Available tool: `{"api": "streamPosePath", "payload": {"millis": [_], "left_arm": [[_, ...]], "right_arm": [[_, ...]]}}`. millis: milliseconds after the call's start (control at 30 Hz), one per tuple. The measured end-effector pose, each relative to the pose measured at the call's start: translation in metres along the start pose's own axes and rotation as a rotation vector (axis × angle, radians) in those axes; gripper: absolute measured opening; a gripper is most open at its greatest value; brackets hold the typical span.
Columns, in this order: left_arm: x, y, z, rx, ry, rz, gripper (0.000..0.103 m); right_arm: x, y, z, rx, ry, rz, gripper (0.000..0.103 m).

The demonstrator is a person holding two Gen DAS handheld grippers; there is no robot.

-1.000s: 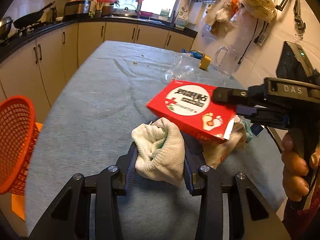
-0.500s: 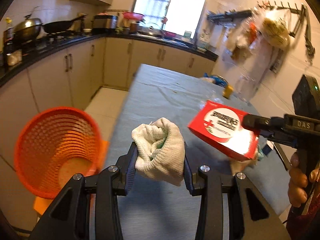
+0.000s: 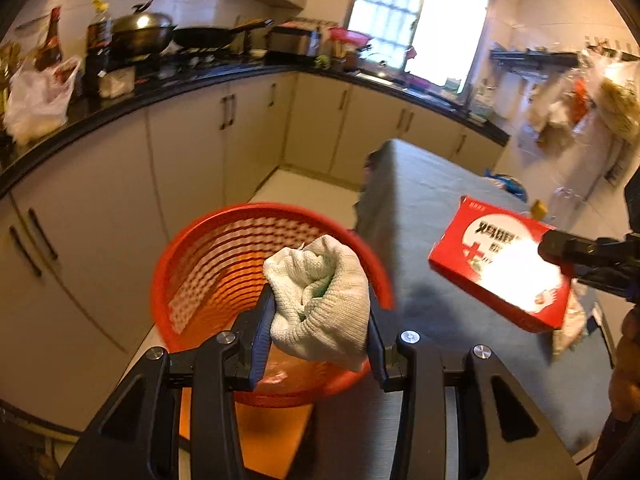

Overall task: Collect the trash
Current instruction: 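Carry both items over the orange basket and open both tools to drop them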

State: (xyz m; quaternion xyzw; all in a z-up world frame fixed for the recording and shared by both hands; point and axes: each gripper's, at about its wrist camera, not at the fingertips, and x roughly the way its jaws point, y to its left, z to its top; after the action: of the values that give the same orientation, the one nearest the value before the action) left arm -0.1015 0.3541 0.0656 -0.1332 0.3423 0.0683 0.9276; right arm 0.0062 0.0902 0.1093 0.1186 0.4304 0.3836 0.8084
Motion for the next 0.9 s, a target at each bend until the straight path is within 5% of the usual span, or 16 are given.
{"api": "streamPosePath", "payload": {"millis": [533,900], "left_arm": [[0.052,0.047,-0.006,-0.004,0.110,0.073,0.040],[0.054,0.050,-0.006,-0.012,0.117,0.066,0.049]], "right_arm": [[0.115,0.038,0.015,-0.087,0.106,-0.075,0.036],[0.138,0.042,0.013,-0.114,0.135,-0.104,0.043]]}}
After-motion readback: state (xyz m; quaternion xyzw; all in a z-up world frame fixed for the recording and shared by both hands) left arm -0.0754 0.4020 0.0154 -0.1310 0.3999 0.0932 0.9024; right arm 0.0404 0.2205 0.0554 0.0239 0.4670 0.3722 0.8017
